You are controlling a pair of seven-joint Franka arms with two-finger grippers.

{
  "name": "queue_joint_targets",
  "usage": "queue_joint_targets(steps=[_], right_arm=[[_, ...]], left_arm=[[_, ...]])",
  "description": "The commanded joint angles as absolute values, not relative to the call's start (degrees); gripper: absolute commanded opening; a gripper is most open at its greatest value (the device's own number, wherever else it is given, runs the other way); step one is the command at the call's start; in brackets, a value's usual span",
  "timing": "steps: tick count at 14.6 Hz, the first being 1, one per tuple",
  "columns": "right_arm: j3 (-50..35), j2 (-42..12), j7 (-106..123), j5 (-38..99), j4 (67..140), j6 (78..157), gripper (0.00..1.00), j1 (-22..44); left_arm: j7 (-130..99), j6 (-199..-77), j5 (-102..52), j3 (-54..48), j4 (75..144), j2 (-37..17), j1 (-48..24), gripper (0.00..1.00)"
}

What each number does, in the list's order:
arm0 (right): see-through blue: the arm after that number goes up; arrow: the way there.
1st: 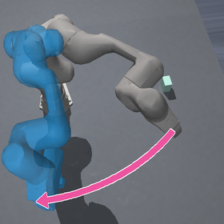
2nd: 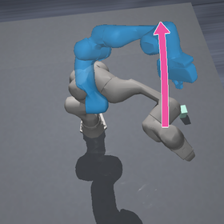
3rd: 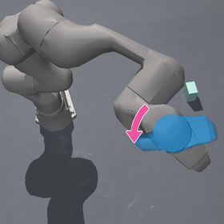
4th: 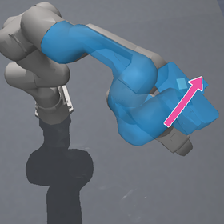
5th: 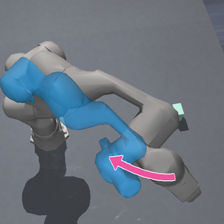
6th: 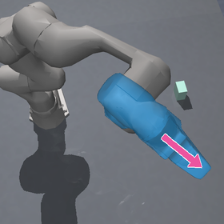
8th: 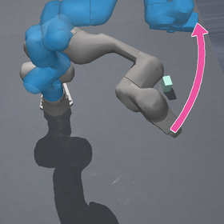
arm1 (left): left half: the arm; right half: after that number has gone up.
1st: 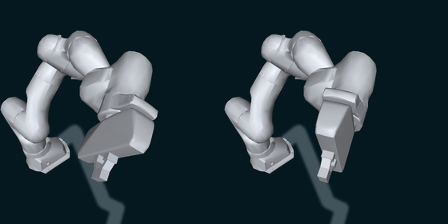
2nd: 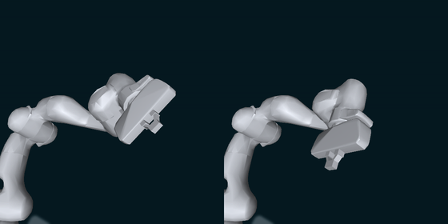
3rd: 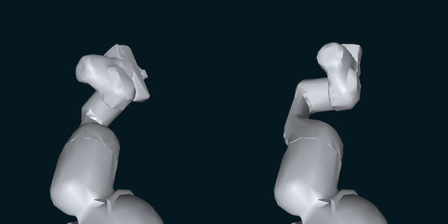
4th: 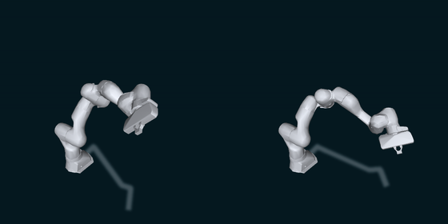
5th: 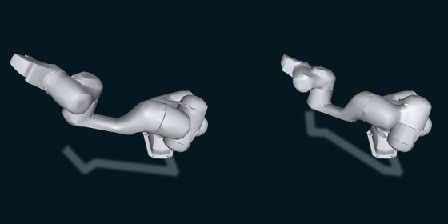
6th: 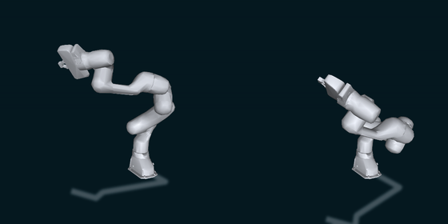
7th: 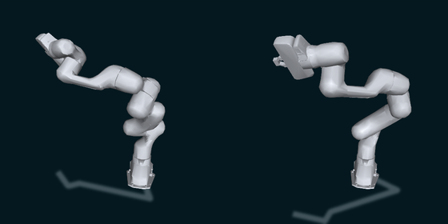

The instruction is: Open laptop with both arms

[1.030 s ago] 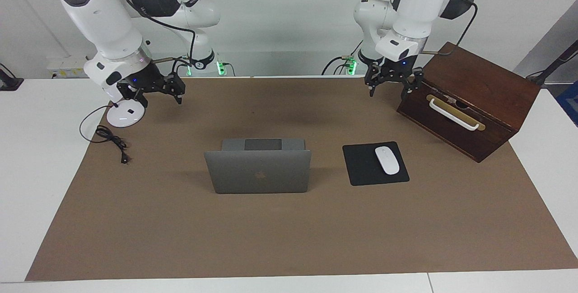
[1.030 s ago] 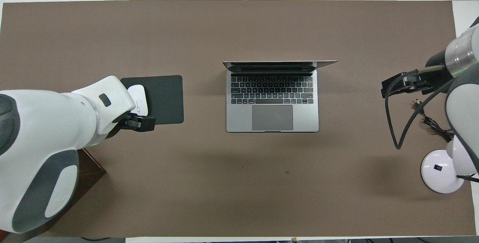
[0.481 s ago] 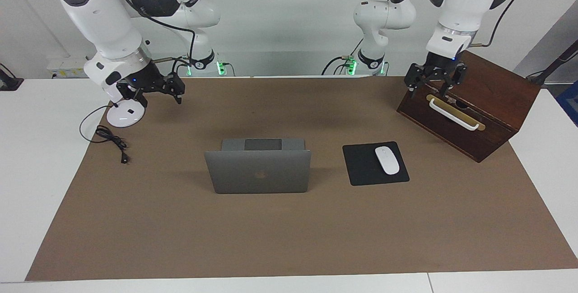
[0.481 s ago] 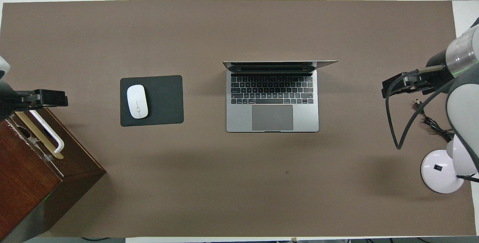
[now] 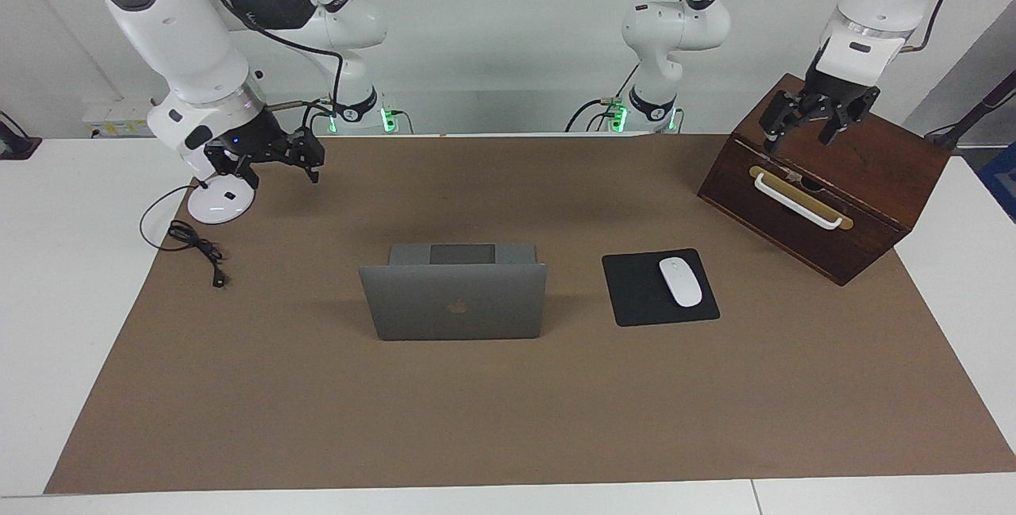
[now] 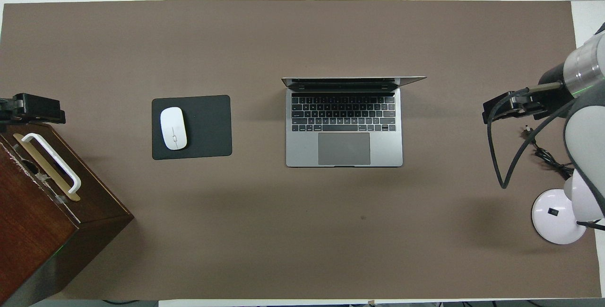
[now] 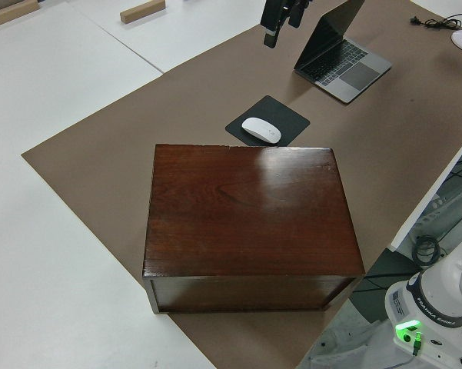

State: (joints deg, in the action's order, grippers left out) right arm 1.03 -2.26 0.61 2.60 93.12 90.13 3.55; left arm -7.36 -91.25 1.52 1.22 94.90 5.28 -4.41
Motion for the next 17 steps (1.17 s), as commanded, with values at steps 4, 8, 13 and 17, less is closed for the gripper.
queue_joint_targets(steps=[4,8,13,17], right_arm=[[0.62,-1.85,-0.18,3.52,93.25,90.09,1.0,2.55],[0.62,-1.85,-0.09,3.69,93.25,90.09,1.0,2.02],[0.53,-1.85,-0.18,3.78,93.25,90.09,1.0,1.85],[0.44,-1.76,-0.26,3.87,93.34,90.18,1.0,2.2]], left_arm=[[-7.56,-90.35,0.79,0.62,94.31,4.39,-2.64,1.0],[-7.56,-93.25,1.23,0.62,94.48,4.22,-1.59,1.0],[-7.03,-91.94,1.32,0.62,94.39,4.39,-1.67,1.0],[-3.35,-93.69,1.05,0.44,95.01,4.31,-1.94,1.0]])
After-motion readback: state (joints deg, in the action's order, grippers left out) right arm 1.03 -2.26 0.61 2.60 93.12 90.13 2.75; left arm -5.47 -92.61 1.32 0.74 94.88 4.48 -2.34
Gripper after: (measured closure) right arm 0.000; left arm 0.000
